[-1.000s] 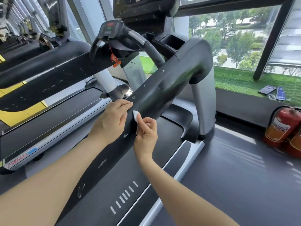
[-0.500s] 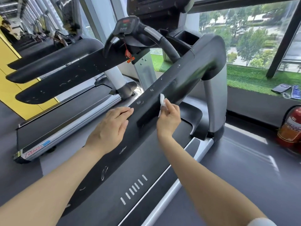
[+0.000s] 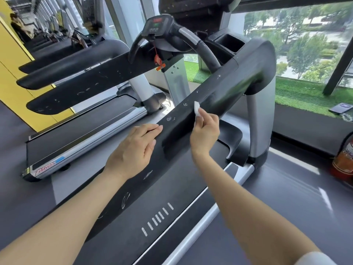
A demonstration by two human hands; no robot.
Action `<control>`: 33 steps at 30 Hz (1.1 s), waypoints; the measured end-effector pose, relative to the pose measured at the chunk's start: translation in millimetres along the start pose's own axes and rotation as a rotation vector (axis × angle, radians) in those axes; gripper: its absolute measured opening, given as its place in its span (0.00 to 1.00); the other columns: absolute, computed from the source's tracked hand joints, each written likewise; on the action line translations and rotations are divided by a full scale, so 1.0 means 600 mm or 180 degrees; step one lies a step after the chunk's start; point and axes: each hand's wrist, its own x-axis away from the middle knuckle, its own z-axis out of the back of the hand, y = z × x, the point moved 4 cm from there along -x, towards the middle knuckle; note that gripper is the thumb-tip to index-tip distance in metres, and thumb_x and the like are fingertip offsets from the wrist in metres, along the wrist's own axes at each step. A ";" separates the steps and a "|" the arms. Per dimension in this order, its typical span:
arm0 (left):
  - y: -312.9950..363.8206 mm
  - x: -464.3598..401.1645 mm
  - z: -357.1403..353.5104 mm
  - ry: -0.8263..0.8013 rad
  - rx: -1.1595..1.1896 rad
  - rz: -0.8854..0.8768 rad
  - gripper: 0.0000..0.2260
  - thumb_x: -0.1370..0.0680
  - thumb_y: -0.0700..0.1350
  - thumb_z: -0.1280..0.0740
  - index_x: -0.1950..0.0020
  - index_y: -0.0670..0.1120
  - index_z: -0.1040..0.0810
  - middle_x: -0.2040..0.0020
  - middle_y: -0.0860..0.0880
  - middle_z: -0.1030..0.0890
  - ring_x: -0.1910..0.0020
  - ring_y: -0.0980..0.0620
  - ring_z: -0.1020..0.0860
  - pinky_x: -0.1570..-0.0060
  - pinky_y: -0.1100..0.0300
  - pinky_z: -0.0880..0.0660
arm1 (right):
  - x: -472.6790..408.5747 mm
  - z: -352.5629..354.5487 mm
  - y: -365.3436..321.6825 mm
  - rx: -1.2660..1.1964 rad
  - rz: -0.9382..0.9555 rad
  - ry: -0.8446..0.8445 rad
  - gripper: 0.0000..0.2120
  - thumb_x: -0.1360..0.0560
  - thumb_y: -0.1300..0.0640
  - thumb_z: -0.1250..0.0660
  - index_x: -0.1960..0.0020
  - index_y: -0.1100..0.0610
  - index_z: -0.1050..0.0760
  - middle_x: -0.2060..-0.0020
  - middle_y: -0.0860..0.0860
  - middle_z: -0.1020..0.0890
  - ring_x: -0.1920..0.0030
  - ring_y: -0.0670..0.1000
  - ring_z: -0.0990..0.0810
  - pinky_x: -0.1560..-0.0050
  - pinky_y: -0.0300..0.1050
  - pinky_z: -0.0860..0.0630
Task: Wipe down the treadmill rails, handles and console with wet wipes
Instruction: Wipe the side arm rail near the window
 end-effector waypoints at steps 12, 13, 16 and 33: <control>0.003 -0.001 0.001 0.0013 -0.0045 -0.0005 0.21 0.21 0.49 0.48 0.31 0.46 0.27 0.35 0.53 0.26 0.38 0.52 0.29 0.38 0.56 0.29 | 0.035 0.013 0.014 -0.0065 0.0321 -0.0286 0.13 0.26 0.68 0.36 0.47 0.57 0.17 0.62 0.45 0.29 0.63 0.37 0.28 0.57 0.24 0.35; 0.003 0.000 0.001 0.0004 -0.0056 -0.0007 0.21 0.21 0.49 0.48 0.31 0.46 0.27 0.36 0.53 0.26 0.38 0.52 0.29 0.38 0.56 0.29 | 0.010 0.014 0.023 -0.0203 -0.0055 -0.0108 0.13 0.25 0.68 0.36 0.45 0.58 0.18 0.61 0.44 0.29 0.62 0.38 0.28 0.56 0.22 0.36; 0.004 0.000 0.000 -0.0004 -0.0083 -0.0003 0.21 0.21 0.49 0.48 0.31 0.46 0.27 0.36 0.53 0.26 0.38 0.52 0.29 0.39 0.57 0.29 | 0.029 0.008 0.023 -0.0060 -0.0014 -0.0063 0.15 0.23 0.66 0.37 0.42 0.54 0.19 0.59 0.47 0.29 0.61 0.45 0.28 0.55 0.22 0.36; 0.006 0.000 0.000 0.0061 -0.0290 -0.0074 0.20 0.21 0.45 0.45 0.32 0.43 0.27 0.37 0.49 0.25 0.41 0.50 0.29 0.38 0.64 0.35 | 0.144 0.018 0.053 -0.0059 -0.0157 -0.0481 0.12 0.22 0.62 0.38 0.41 0.56 0.20 0.59 0.43 0.28 0.61 0.38 0.28 0.56 0.24 0.35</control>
